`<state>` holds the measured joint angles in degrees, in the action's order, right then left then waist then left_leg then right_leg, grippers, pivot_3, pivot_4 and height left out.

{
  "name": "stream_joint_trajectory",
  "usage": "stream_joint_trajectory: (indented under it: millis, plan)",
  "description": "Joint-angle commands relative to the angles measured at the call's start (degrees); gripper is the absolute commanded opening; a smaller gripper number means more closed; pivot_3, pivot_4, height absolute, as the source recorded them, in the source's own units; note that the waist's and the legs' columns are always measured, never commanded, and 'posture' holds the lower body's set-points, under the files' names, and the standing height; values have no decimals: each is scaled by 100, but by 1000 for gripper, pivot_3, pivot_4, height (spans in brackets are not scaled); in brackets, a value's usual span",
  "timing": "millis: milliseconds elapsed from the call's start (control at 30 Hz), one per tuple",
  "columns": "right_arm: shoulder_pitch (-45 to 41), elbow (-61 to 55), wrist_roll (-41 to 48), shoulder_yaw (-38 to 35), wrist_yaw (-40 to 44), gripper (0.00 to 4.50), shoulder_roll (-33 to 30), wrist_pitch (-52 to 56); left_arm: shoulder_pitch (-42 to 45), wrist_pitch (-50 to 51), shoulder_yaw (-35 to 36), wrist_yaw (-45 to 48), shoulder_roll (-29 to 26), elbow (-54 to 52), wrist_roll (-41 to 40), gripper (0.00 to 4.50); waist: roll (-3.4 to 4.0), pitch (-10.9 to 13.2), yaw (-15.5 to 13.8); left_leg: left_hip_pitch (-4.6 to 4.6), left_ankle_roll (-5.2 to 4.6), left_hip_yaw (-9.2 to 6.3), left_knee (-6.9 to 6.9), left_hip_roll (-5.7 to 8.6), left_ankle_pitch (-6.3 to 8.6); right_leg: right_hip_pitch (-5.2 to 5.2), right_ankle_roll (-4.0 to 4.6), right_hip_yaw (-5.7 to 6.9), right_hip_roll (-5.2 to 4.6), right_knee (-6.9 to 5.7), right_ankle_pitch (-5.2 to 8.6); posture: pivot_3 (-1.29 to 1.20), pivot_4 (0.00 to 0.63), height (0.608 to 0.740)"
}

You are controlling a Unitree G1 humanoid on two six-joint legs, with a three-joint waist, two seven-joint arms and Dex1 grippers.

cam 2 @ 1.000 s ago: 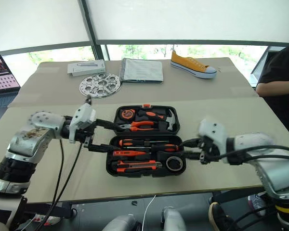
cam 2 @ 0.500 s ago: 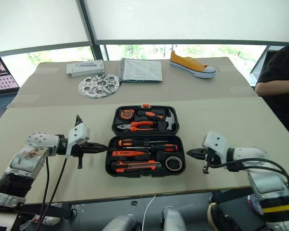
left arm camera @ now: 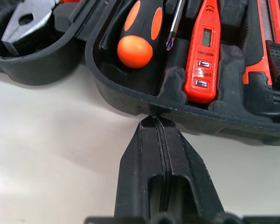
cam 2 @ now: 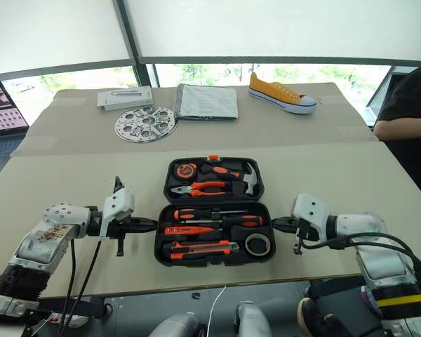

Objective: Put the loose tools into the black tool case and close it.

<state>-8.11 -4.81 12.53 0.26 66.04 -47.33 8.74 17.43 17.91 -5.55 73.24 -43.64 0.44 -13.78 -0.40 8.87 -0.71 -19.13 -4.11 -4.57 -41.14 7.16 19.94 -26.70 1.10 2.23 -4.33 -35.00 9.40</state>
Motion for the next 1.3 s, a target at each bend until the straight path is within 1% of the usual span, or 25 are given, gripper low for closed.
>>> stream_joint_trajectory:
  millis: [33,100,233,267,333,400,433,533,567,633,667,767,833,900,1000,1100,1167,1267,1300]
  plan:
    - [145,-817,412,-34,106,0,65,5,-11,-36,-119,97,111,-382,-220,38,0,0,-2,0,0,0,-2,0,0,1,0,-1,0,0,0,0,150,740]
    - [320,-868,266,-125,-79,0,78,18,-81,-83,-60,61,25,-299,-134,38,0,0,-10,1,0,1,-4,1,0,4,0,-2,0,0,0,0,150,740]
    - [509,-621,-91,-410,-542,0,-7,-43,-287,274,87,49,-218,-455,-215,38,0,0,0,6,1,1,-1,1,0,7,0,-3,0,0,0,0,150,740]
    - [515,-513,-82,-615,-726,0,-68,185,-305,466,184,-38,-296,-451,-225,281,0,0,0,6,1,2,-2,1,0,7,0,-3,0,0,0,0,150,740]
    - [498,-436,89,-1019,-1019,580,-157,748,-302,912,437,-189,-433,-343,-349,767,1,0,-11,5,1,2,-4,2,0,7,0,-3,0,-1,0,0,150,740]
    - [438,-570,417,-1300,-1143,1096,-197,1396,-110,1379,669,-507,-418,-67,-482,1454,1,0,-17,6,1,2,-4,3,0,8,0,-3,0,-2,0,0,150,740]
    - [373,-676,573,-1390,-1208,1511,-201,1739,63,1698,784,-674,-369,112,-573,1912,1,0,-22,6,1,2,-4,2,0,8,0,-3,1,-2,0,0,150,740]
    - [-198,-977,1161,-1489,-1609,2542,-91,3161,979,2942,1039,-1255,-96,899,-838,3131,1,0,-13,8,7,0,-5,0,-4,11,1,-1,4,-2,0,0,150,740]
    - [-451,-990,1277,-1454,-1771,2821,-26,3541,1288,3333,1047,-1394,-10,1146,-888,3455,1,0,-12,11,7,0,-4,0,-4,12,1,-2,3,-3,0,0,150,740]
    - [-959,-929,1443,-1338,-2056,3553,101,4216,1786,3906,992,-1484,157,1441,-1012,4217,0,1,-4,14,7,0,-15,0,-4,24,1,-1,2,-5,0,0,150,740]
    - [-1249,-811,1498,-1263,-2190,3794,192,4531,2094,4262,979,-1633,314,1618,-1054,4444,1,0,-1,12,7,0,-16,1,-4,23,1,-2,0,-4,0,0,150,740]
    - [-1938,-395,1570,-1065,-2469,3794,466,5135,2908,4803,999,-2247,849,2223,-991,4444,-2,0,-21,5,5,-1,-20,3,-4,18,0,-2,-3,-7,-1,0,150,740]
    - [-2346,-60,1538,-921,-2641,3794,672,5464,3304,4889,1048,-2531,1149,2659,-917,4444,-6,-2,-21,0,5,-3,-25,5,-4,14,-1,2,-5,-10,-2,0,150,740]
    - [-2642,227,1408,-716,-2805,3794,820,5566,3517,4808,1021,-2688,1325,2974,-839,4444,-6,-2,-1,-13,5,-4,-27,6,-4,1,-1,2,-6,-20,-2,0,150,740]
    - [-2924,576,1207,-370,-2944,3794,951,5530,3628,4561,857,-2666,1452,3198,-767,4444,-5,-2,29,-18,5,-3,-29,6,-4,-9,0,0,-7,-39,-2,0,150,740]
    - [-3080,962,1001,-130,-3055,3883,1055,5384,3701,4521,896,-2703,1581,3362,-809,3857,-5,-2,55,-24,5,-1,-30,8,-4,-22,0,-3,-6,-45,-3,0,150,740]
    - [-3184,1184,914,-49,-3088,3883,1157,5269,3730,4476,934,-2773,1629,3426,-800,3132,-5,-2,51,-24,6,-1,-37,9,-4,-23,1,-3,-7,-42,-3,0,150,740]
    - [-3388,1453,904,-126,-3162,3883,1342,5236,3683,4510,891,-2748,1609,3378,-802,2038,-5,-3,71,-24,6,0,-49,10,-4,-22,1,-7,-7,-36,-3,0,150,740]
    - [-3427,1510,880,-115,-3165,3883,1363,5208,3657,4515,873,-2740,1600,3353,-796,1761,-5,-3,73,-22,6,2,-51,11,-4,-22,1,-10,-7,-40,-3,0,150,740]
